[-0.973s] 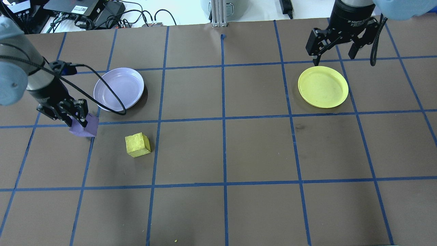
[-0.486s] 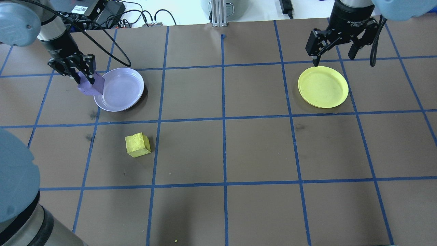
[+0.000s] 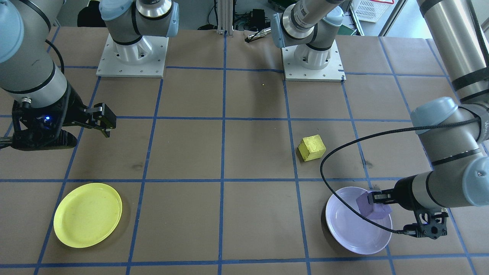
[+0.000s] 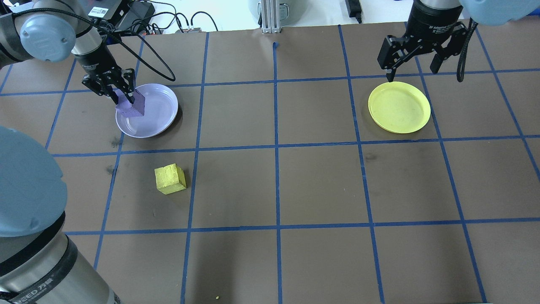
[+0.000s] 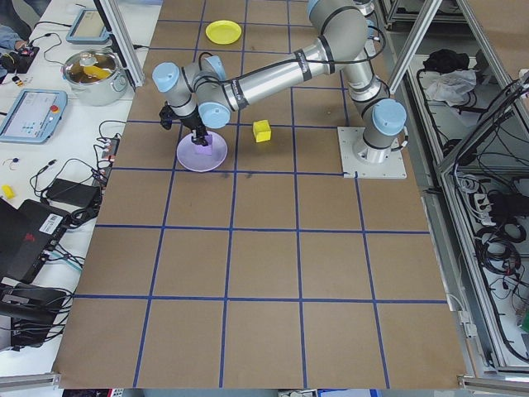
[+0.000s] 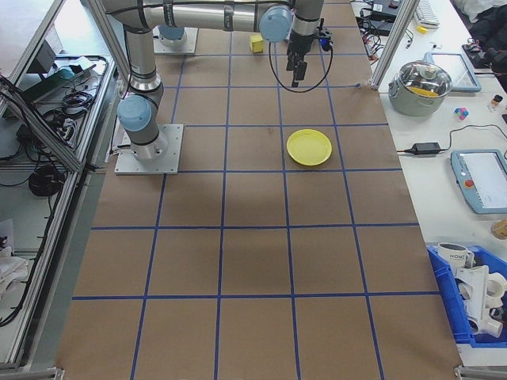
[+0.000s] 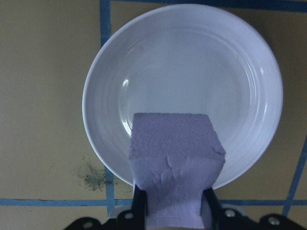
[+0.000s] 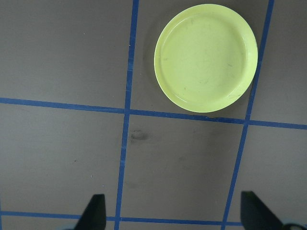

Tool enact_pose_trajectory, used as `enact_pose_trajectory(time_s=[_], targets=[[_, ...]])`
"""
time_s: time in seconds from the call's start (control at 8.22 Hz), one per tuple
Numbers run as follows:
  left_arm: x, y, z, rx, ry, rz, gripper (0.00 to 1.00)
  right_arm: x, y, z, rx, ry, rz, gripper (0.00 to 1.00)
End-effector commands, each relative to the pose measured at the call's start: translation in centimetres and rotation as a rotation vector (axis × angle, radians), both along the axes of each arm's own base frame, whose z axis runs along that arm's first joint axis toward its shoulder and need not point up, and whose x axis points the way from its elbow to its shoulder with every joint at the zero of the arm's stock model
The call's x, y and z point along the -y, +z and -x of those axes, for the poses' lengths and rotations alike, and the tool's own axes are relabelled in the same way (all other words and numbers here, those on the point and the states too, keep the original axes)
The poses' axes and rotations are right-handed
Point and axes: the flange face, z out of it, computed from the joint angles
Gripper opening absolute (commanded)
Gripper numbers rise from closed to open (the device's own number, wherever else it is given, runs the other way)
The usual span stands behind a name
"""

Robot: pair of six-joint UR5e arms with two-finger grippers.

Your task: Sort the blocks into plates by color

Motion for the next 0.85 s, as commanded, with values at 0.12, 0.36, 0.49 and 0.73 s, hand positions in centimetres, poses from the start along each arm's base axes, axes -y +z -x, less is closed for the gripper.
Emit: enact_pose_trajectory(time_s=[0.12, 0.36, 0.49, 0.73], targets=[[0.7, -2.1, -0.1, -0.002, 0.023, 0.004, 0.62, 0.1, -0.3, 0.0, 0.0, 0.0, -0.006, 1.0], [1.2, -3.1, -0.3, -0.003, 0.029, 0.017, 0.98, -0.1, -0.7, 0.0, 0.001, 0.002, -0.013, 1.0], [1.2, -2.0, 0.4, 0.002, 0.023, 0.033, 1.0, -0.1, -0.7, 0.0, 0.001, 0.0, -0.013, 1.0], [0.7, 2.8, 1.4, 0.023, 0.012, 0.097, 1.0, 0.0, -0.7, 0.0, 0.001, 0.002, -0.009, 1.0]])
